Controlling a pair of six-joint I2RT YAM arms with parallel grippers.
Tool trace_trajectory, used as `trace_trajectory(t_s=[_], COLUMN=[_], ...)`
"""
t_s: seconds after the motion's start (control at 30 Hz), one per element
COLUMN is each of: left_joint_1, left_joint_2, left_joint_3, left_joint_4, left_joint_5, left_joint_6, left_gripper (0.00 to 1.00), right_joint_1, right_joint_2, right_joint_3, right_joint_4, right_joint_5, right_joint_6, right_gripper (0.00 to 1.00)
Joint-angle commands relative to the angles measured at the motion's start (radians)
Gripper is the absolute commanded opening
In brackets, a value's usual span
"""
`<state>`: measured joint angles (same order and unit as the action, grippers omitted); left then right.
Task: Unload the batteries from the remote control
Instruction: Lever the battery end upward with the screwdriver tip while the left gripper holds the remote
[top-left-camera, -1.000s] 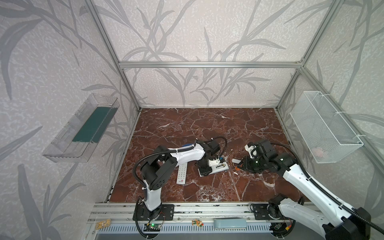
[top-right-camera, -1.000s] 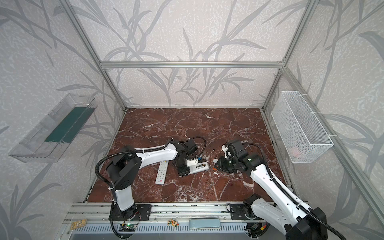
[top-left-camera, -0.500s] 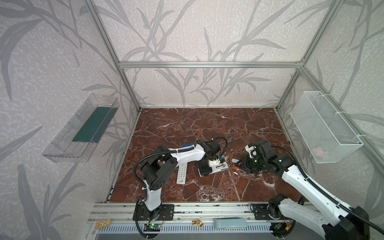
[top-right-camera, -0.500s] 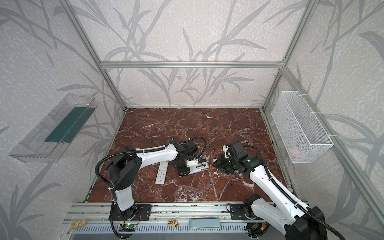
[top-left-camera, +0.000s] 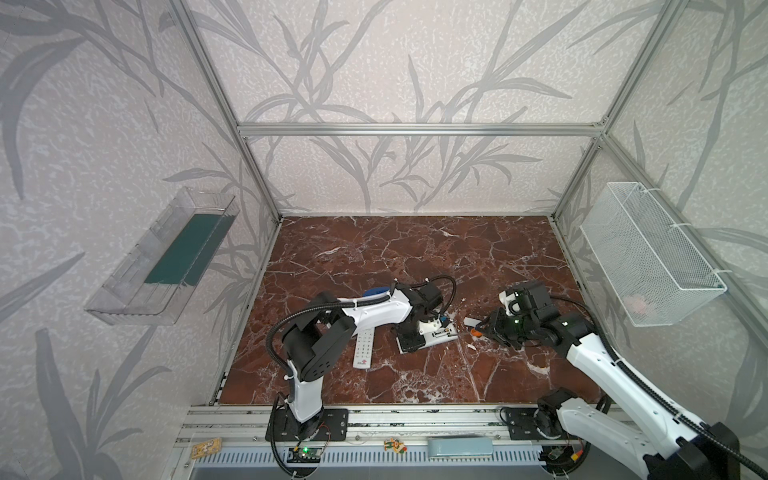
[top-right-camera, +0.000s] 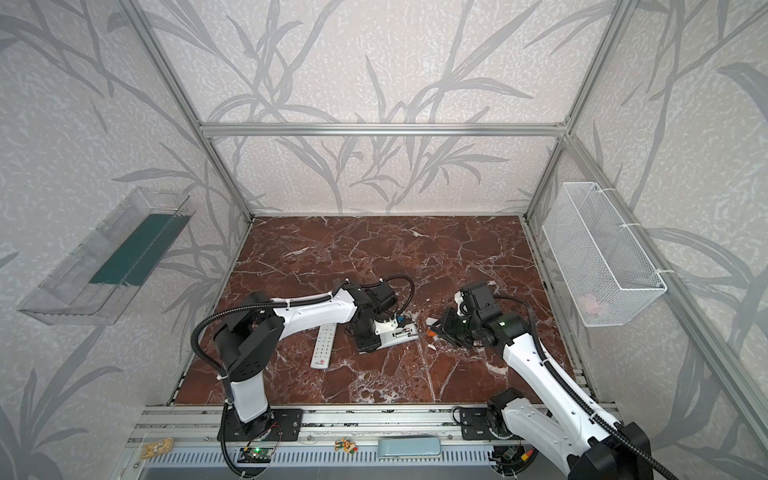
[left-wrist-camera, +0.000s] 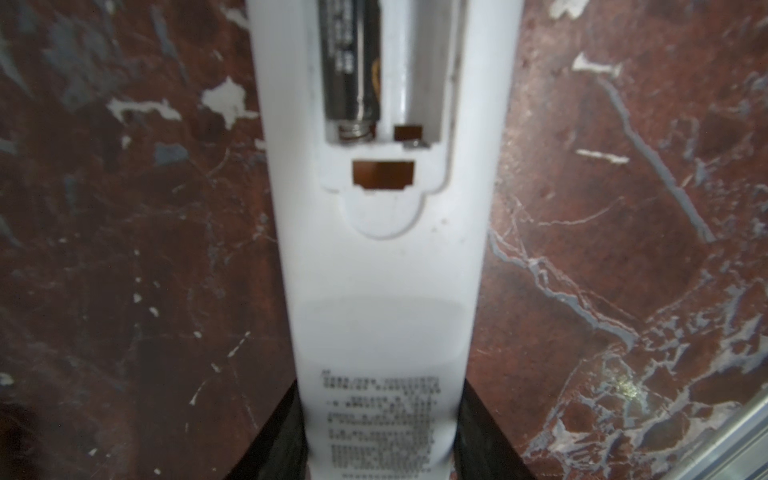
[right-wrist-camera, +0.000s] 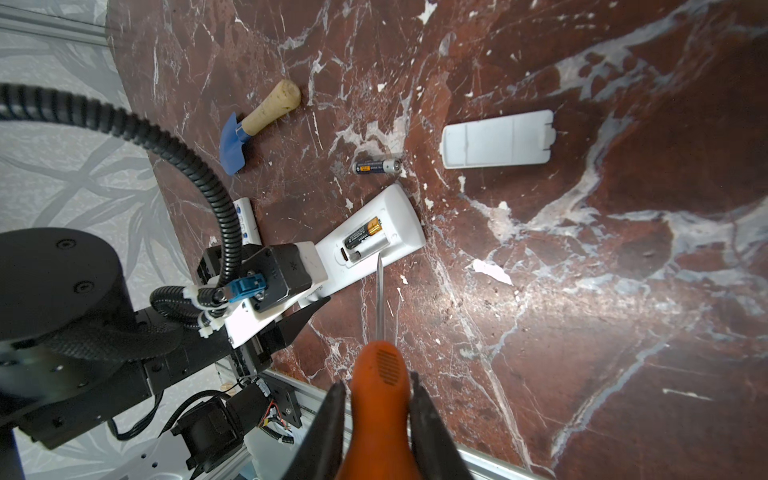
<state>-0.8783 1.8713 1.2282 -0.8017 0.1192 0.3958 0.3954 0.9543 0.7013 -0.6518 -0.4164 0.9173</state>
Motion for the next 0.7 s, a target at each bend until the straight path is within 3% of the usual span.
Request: trace_trajectory(t_s=[0.0,0.4,0.67], left_joint_1=[-0.014,-0.045,-0.047], left_joint_2=[-0.039,-0.066,-0.062], left_joint_3=[0.013,0.001,0.014], left_joint_4=[0.002,0.026,0.025], left_joint_5=[-0.022,-0.025,-0.022], left_joint_6=[-0.024,-0.071,-0.088], left_gripper=[0.00,0.00,0.00], right_joint_1=[-0.001,0.013,0.013], right_joint_2=[-0.015,-0.008,-0.022], right_joint_3=[-0.021,-0.065,-0.062], right_joint_4=[-0.031,0.048,0.000], right_joint_5=[0.051,0.079,0.131], right_joint_6=[0.023,0.117,0.123], right_gripper=[0.00,0.00,0.00])
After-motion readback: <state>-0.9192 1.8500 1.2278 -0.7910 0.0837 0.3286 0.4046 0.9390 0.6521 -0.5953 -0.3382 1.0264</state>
